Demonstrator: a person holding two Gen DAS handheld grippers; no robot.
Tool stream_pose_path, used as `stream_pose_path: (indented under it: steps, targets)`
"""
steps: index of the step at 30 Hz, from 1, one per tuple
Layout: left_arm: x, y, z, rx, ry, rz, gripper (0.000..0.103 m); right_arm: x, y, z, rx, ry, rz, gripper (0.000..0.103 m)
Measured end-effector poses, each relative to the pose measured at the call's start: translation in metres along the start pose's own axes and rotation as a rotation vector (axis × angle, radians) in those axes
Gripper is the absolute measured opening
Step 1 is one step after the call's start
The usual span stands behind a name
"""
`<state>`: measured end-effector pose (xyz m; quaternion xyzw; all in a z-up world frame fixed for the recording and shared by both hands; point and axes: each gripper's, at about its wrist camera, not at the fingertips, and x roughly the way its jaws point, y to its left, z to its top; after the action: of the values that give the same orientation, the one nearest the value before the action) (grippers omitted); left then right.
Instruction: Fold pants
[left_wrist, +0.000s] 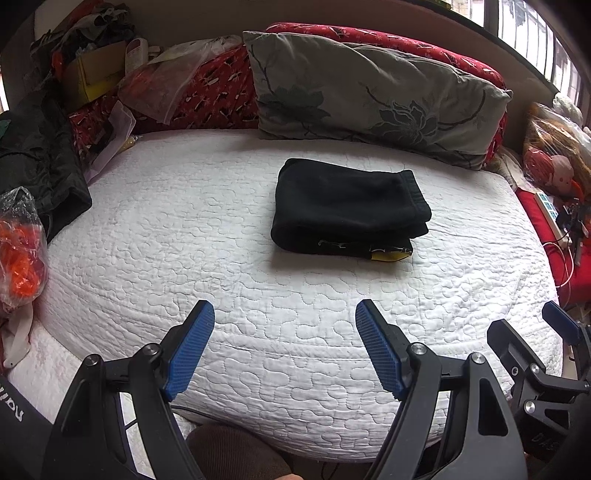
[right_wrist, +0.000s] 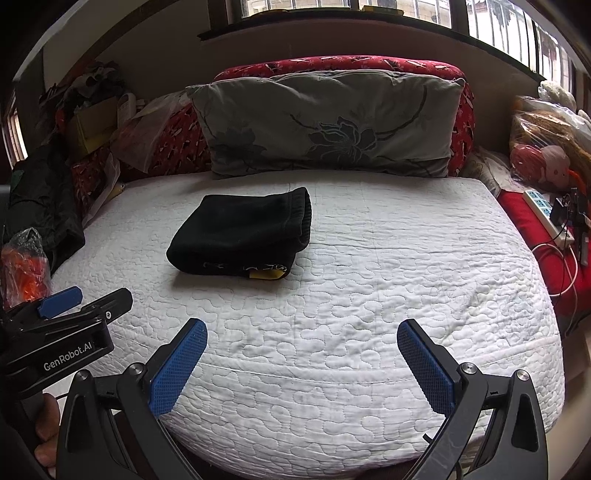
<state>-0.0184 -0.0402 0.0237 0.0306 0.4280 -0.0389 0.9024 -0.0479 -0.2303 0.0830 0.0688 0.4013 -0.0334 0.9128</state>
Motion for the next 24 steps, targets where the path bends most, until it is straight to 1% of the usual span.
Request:
stream_pose_path:
  steps: [14, 20, 24]
  targets:
    - [0.0, -0.002, 0.004, 0.004, -0.004, -0.023, 0.079, 0.004, 0.0, -0.003, 0.007, 0.015, -0.007, 0.103]
    - [-0.009, -0.005, 0.007, 0.011, -0.062, -0.014, 0.079, 0.006, -0.002, -0.004, 0.015, 0.022, -0.009, 0.103]
    - [-0.012, -0.008, 0.007, 0.028, -0.074, -0.004, 0.08, 0.007, -0.004, -0.004, 0.017, 0.023, -0.013, 0.103]
